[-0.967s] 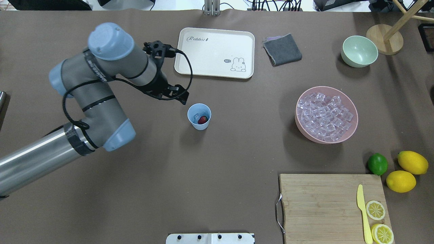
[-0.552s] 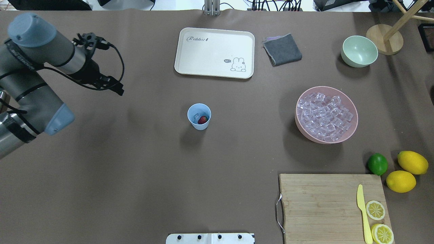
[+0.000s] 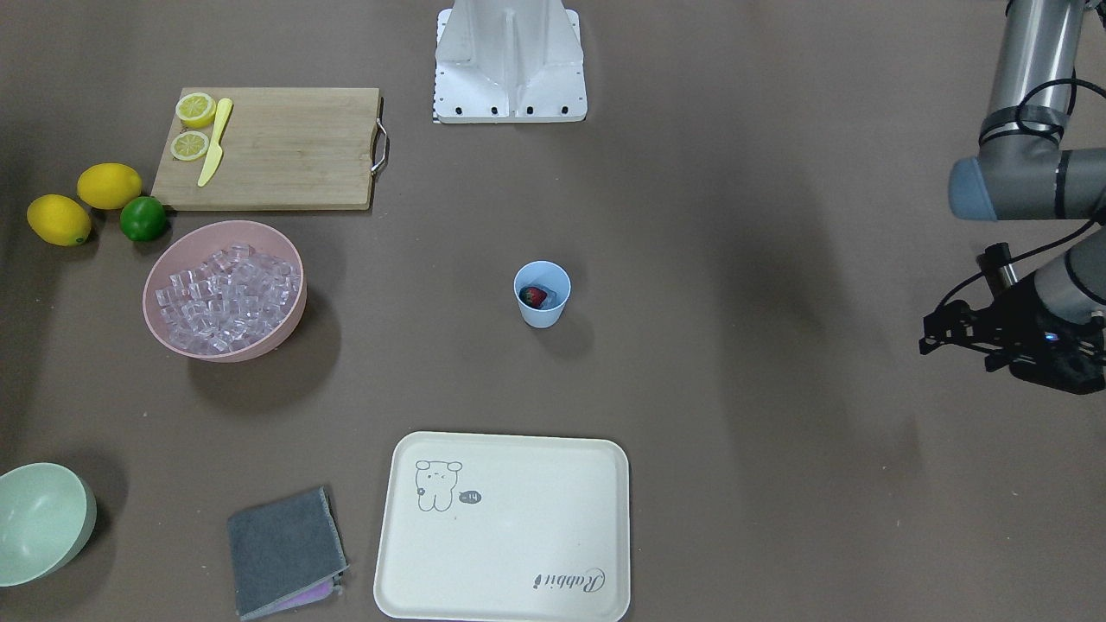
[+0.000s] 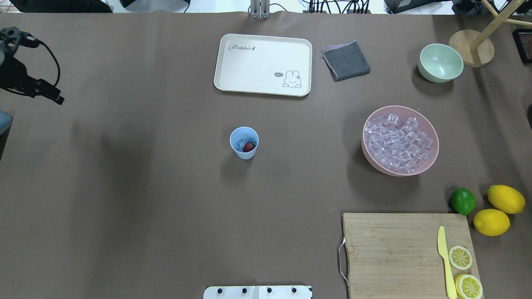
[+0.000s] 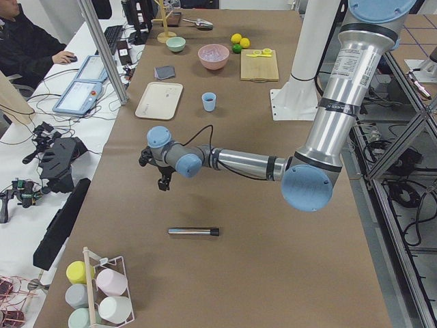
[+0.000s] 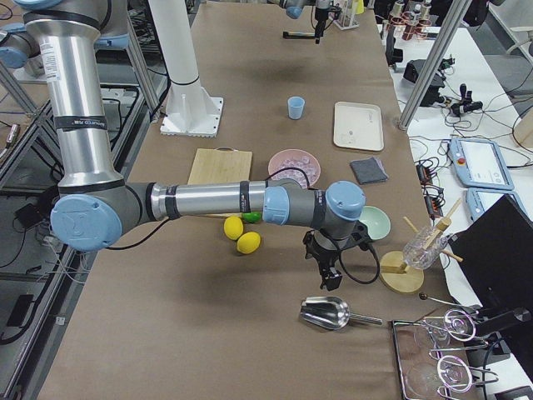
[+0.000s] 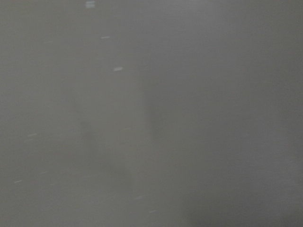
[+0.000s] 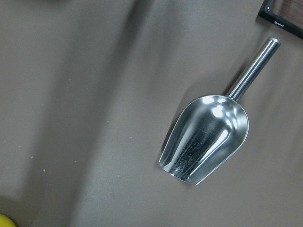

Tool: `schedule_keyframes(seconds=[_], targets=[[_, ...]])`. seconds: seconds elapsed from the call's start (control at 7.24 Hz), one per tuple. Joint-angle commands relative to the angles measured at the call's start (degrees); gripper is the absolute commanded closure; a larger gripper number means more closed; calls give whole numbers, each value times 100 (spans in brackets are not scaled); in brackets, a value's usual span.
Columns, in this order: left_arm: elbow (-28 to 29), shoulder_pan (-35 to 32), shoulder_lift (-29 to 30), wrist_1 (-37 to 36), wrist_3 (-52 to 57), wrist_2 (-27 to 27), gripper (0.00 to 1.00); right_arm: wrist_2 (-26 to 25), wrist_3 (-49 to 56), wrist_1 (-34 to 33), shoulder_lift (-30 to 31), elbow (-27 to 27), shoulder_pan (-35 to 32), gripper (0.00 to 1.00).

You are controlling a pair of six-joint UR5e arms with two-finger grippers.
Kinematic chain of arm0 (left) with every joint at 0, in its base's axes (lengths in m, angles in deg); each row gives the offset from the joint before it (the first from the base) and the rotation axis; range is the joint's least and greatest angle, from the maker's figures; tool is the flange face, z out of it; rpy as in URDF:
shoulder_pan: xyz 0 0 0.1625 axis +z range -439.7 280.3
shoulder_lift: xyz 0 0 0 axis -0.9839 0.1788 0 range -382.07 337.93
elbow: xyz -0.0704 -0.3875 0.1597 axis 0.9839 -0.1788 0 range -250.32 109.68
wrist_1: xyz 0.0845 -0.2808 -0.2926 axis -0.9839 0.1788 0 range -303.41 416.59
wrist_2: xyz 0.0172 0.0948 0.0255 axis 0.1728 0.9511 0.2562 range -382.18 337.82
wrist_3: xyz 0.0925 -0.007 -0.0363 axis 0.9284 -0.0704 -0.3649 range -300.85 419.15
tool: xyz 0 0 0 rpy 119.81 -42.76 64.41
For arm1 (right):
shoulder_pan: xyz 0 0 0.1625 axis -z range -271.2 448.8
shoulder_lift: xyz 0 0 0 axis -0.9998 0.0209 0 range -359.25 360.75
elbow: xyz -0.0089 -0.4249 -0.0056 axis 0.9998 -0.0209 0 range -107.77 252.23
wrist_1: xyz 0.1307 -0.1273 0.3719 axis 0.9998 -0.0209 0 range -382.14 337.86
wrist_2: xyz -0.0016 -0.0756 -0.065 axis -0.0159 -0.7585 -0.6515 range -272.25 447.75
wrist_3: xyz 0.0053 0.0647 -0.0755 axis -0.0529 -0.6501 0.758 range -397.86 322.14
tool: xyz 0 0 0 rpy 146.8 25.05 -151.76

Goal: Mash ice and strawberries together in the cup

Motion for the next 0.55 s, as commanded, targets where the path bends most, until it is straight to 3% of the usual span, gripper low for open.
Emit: schedule_keyframes(seconds=[0.0, 0.41], targets=[[376, -445, -136, -17, 20, 19, 2, 12, 7, 1, -3, -1, 0, 1], [412, -691, -268, 9, -16, 10, 2, 12, -2, 1, -29, 8, 0, 1]])
